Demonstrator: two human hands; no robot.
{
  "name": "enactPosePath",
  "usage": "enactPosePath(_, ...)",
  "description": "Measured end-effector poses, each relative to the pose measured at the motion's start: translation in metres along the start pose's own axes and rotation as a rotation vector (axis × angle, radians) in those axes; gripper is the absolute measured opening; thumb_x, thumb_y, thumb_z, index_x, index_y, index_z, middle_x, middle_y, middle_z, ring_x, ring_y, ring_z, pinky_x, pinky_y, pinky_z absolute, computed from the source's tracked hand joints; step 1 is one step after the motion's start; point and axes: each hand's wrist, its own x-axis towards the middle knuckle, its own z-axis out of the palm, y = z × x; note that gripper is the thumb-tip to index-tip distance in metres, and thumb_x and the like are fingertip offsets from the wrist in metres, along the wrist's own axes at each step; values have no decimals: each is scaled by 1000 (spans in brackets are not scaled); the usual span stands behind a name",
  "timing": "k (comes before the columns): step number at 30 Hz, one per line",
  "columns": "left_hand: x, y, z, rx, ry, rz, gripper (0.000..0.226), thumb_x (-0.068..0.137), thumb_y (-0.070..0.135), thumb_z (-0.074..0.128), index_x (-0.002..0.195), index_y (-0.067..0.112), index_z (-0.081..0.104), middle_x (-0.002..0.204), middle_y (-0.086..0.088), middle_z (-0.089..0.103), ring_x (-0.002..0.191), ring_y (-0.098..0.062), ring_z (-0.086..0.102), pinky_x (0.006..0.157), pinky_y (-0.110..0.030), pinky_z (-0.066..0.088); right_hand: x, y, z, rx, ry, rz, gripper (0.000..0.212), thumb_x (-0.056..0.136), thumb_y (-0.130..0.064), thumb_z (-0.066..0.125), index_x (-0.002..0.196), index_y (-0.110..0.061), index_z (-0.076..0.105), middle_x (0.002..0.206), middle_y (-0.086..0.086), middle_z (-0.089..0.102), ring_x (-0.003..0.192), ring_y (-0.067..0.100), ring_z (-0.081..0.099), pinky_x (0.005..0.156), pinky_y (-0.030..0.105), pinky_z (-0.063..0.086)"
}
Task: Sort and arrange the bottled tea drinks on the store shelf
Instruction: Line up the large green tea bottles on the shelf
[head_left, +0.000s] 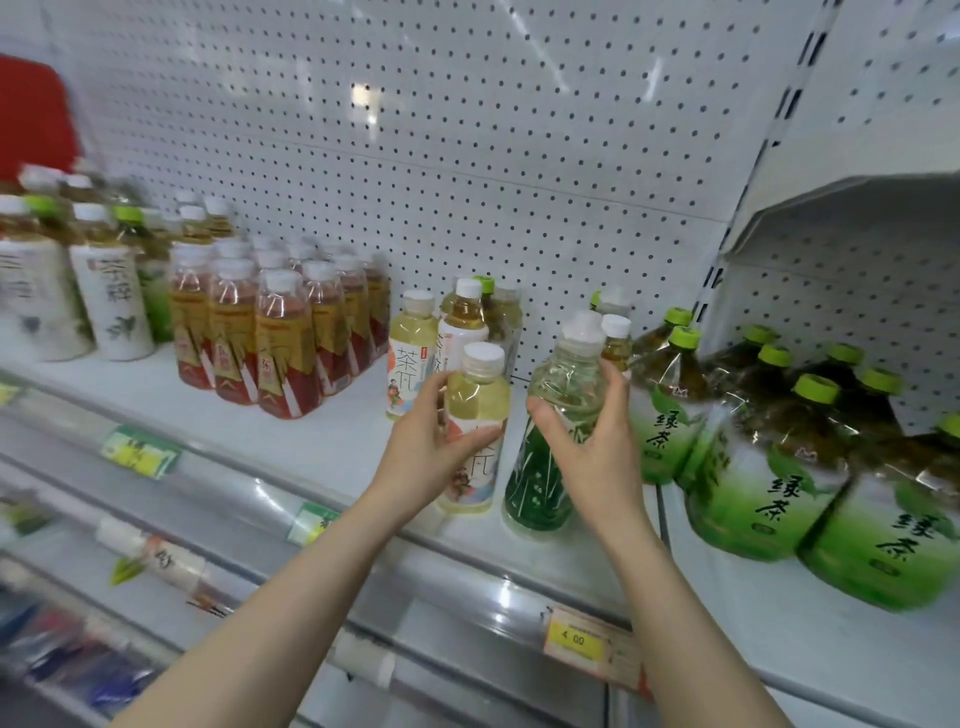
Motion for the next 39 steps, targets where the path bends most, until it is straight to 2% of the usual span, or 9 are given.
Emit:
enactPosePath(7, 2, -13, -44, 54, 12, -27, 64, 79, 34, 80, 131, 35, 43, 112, 13, 65, 95, 3, 62, 73, -12, 47, -10, -19, -1, -134, 121, -13, 85, 83, -51, 71, 149, -30, 21, 148, 0, 37, 134, 20, 42, 108, 51, 43)
enactPosePath(12, 20, -34, -79, 63, 10, -18, 66, 78, 35, 79, 133, 34, 43, 112, 18, 64, 99, 4, 60, 80, -18, 48, -13, -59, 23, -288, 414, -417, 61, 91, -21, 65, 144, -15, 36, 142, 5, 40, 134, 20, 39, 115, 34, 31)
enactPosePath(15, 37, -49, -96, 62, -18, -21, 68, 79, 34, 79, 136, 29, 43, 116, 12, 64, 102, -8, 62, 83, -23, 49, 4, -78, 67, -329, 236, -416, 53, 95, -19, 56, 144, -16, 37, 142, 5, 44, 133, 18, 39, 112, 19, 23)
enactPosePath(19, 57, -67, -116, 75, -65, 10, 71, 80, 36, 78, 139, 29, 41, 116, 17, 61, 96, 4, 58, 70, -6, 44, 51, -76, 119, -327, 61, -85, 77, 94, -38, 62, 155, -16, 20, 155, 8, 34, 142, 23, 31, 117, 34, 25)
enactPosePath(23, 70, -81, -131, 46, -155, 33, 68, 81, 39, 76, 138, 36, 39, 106, 31, 57, 95, 12, 55, 64, -4, 42, 81, -57, 137, -320, 41, 124, 71, 93, -46, 63, 150, -17, 31, 141, 7, 49, 129, 25, 48, 102, 35, 39)
enactPosePath(26, 78, -87, -135, 29, -209, 55, 62, 81, 40, 75, 132, 43, 39, 106, 32, 58, 95, 12, 56, 69, -6, 41, 76, -52, 142, -430, 69, 126, 62, 96, -47, 55, 146, -14, 38, 133, 10, 53, 123, 27, 51, 101, 42, 44)
enactPosePath(30, 85, -92, -139, 19, -231, 82, 55, 82, 39, 75, 121, 51, 38, 101, 35, 58, 88, 20, 56, 70, -8, 44, 42, -66, 132, -454, 86, 85, 58, 96, -48, 54, 144, -20, 39, 136, 1, 53, 119, 15, 52, 94, 31, 42)
enactPosePath(35, 87, -95, -141, 6, -248, 101, 56, 81, 41, 74, 121, 56, 36, 103, 34, 59, 94, 12, 57, 77, -20, 49, -2, -98, 137, -353, 3, 17, 54, 91, -55, 54, 137, -32, 41, 133, -16, 51, 120, 9, 53, 98, 41, 49)
enactPosePath(39, 85, -96, -144, -21, -249, 101, 54, 78, 46, 73, 116, 63, 39, 103, 38, 61, 95, 14, 58, 77, -16, 47, -2, -110, 141, -219, -123, 33, 65, 82, -66, 59, 137, -34, 46, 134, -20, 55, 120, -1, 54, 98, 31, 48)
